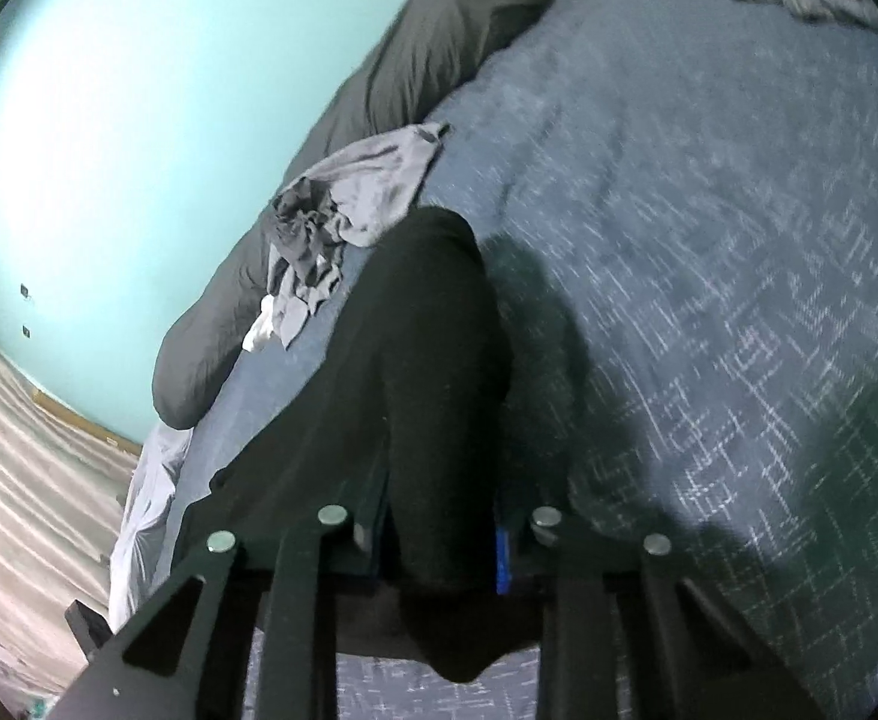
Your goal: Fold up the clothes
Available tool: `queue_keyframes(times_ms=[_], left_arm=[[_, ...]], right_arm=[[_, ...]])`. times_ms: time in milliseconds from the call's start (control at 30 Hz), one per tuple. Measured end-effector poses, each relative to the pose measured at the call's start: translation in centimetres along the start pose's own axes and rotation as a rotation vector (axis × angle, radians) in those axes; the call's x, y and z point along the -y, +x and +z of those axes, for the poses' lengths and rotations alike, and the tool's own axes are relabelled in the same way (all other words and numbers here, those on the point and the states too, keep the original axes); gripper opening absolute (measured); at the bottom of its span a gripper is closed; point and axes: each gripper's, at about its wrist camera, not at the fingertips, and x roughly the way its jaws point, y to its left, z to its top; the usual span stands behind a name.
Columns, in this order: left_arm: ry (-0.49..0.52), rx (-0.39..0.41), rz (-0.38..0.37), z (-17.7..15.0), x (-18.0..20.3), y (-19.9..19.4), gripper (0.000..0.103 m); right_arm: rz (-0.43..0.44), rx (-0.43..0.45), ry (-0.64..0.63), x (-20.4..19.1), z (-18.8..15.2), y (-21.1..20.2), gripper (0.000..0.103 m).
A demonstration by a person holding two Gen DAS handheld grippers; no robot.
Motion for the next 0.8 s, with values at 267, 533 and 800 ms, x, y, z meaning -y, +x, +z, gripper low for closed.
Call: queue_keyframes(times_ms=[267,533,800], left_arm=[[-0.018,0.040,0.013,1.0,-2.0,-2.0,0.055],[-0.048,0.066,-0.009,1.4,-3.3,-3.6,0.055],[-0.060,0.061,-0.042,1.3,-4.0,-4.3,0.055]], right_arm=[[-0.044,0.017,-0.065,-3.9,1.0,-1.0,0.021],[-0.064,0.017,-0.268,-13.7,2.5,-0.7,0.020],[-0.070,-0.027,-0.486,-23.9,0.4,3.0,0.019]])
